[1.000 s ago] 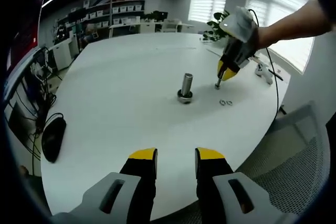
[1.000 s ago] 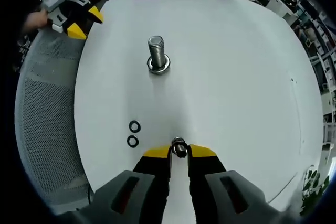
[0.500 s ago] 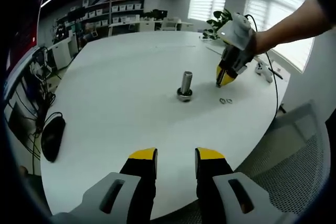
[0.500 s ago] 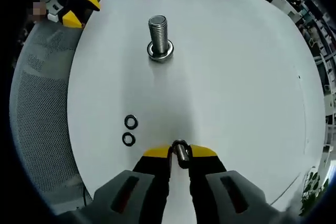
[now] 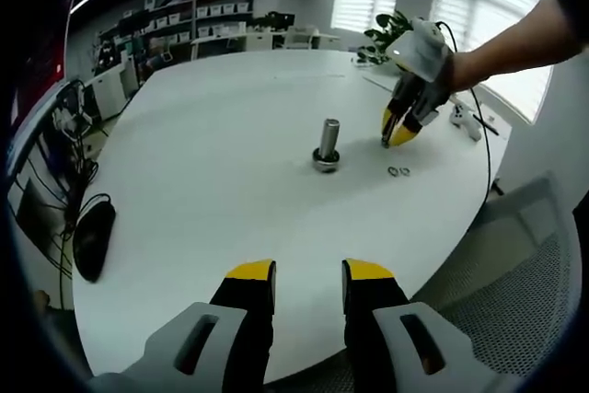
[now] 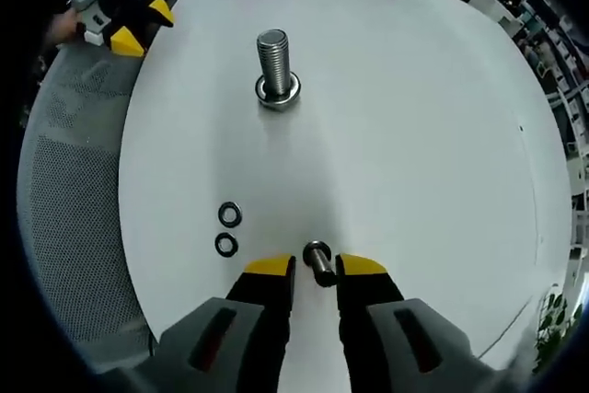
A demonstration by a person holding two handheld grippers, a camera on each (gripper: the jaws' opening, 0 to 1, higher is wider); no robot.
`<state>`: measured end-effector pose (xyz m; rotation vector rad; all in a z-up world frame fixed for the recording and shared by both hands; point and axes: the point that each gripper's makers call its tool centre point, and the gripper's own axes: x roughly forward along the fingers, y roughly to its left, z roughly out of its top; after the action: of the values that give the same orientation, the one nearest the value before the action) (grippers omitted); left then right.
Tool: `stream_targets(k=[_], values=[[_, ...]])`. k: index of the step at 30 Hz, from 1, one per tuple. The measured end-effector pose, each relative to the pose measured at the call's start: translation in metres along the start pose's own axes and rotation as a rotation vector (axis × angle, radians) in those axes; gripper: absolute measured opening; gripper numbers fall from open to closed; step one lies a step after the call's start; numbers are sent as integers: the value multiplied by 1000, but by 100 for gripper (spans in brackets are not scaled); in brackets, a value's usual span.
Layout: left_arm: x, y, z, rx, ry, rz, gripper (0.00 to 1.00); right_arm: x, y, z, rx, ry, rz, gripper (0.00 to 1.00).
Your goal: Place the washer onto the threaded stud by aligning its center hole with the stud, sliding it down to the base, and recovering from edge contact or off-axis alignment until the washer reaches the visible bottom stop.
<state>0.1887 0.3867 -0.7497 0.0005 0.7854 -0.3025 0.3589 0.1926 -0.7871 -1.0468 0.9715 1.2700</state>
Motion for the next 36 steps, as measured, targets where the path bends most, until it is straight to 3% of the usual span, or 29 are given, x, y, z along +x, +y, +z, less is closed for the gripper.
stream_targets(k=[8,19,36], values=[[2,-1,-4,3,21,-7,27,-13,2,-5,50,-55,-9,23],[2,-6,-7,7,39,-31,27,-22,4,-20,120,-75,-21,24],[2,-19,-3,8,22,-104,27,-27,17,-24,167,-40,-23,26]])
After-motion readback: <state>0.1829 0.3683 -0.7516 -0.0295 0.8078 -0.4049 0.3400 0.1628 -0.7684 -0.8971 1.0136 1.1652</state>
